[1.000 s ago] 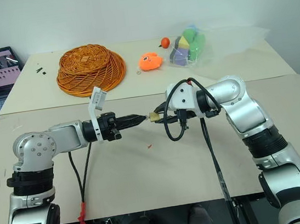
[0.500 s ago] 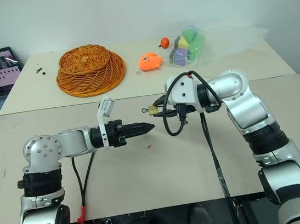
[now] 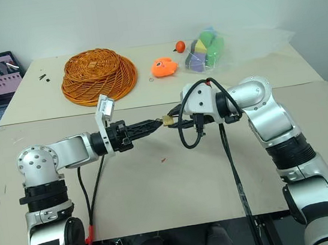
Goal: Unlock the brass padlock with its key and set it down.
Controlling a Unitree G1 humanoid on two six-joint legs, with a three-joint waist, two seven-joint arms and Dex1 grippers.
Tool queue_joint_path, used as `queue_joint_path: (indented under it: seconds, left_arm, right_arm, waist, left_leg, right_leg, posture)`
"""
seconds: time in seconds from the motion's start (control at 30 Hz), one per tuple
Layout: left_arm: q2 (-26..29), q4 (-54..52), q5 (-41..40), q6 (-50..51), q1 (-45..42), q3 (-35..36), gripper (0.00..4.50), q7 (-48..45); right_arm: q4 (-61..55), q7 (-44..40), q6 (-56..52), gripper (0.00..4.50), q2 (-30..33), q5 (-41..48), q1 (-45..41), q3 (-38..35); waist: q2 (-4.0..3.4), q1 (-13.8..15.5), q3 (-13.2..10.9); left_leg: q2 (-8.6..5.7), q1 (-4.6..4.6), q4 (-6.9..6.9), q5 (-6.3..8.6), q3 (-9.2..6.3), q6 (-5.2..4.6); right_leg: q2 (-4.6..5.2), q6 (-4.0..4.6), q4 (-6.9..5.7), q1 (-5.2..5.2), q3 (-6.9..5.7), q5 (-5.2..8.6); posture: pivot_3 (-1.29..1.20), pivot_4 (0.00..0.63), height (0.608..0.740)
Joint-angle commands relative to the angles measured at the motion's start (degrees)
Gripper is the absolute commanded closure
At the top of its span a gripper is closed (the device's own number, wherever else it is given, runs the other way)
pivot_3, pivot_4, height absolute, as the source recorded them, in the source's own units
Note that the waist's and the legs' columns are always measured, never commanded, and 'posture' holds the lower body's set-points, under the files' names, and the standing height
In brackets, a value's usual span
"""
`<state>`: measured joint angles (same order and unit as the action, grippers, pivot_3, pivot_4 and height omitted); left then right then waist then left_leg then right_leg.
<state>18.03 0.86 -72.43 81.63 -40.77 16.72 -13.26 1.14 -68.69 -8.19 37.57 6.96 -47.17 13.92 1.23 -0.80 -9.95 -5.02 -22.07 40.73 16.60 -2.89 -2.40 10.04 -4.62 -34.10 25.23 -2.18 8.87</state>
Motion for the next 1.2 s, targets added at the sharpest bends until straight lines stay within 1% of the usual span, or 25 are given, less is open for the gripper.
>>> queue_joint_path:
  seconds: [0.03, 0.27, 0.67, 1.2]
  left_arm:
    - [-1.5, -0.4, -1.8, 0.1, -0.8, 0.1, 1.43, 1.2]
    - [-3.6, 0.7, -1.1, -0.8, -2.0, -0.5, 1.43, 2.2]
    - [-3.1, 1.9, -2.1, -1.2, -4.6, 0.6, 1.43, 3.0]
    - [-4.4, 1.7, -0.7, -3.1, -4.4, -0.5, 1.43, 3.3]
  right_arm:
    - [-1.3, 0.0, 0.4, 3.61, 0.4, 0.6, -1.1, -1.6]
    - [-2.6, 0.1, -0.6, 3.61, 0.2, 1.1, -1.0, -1.7]
    - [-3.0, 0.0, -0.8, 3.61, 0.3, 1.1, -0.8, -1.7]
    - [-5.4, 0.0, -2.8, 3.61, 0.4, 2.0, -2.2, -1.9]
  waist:
    - [0.00, 0.0, 0.0]
    - [0.00, 0.0, 0.0]
    - [0.00, 0.0, 0.0]
    - [0.00, 0.0, 0.0]
  left_leg:
    - [0.00, 0.00, 0.00, 0.00, 0.00, 0.00]
    - [-0.01, 0.00, 0.00, 0.00, 0.00, 0.00]
    - [-0.01, 0.00, 0.00, 0.00, 0.00, 0.00]
    - [-0.02, 0.00, 0.00, 0.00, 0.00, 0.00]
  right_leg:
    - [0.00, 0.00, 0.00, -0.01, 0.00, 0.00]
    - [0.00, 0.00, 0.00, 0.00, 0.00, 0.00]
    - [0.00, 0.00, 0.00, 0.00, 0.00, 0.00]
    - [0.00, 0.00, 0.00, 0.00, 0.00, 0.00]
  posture:
    - [0.00, 0.150, 0.739]
    - [0.00, 0.150, 0.739]
    - [0.00, 0.150, 0.739]
    - [0.00, 0.150, 0.739]
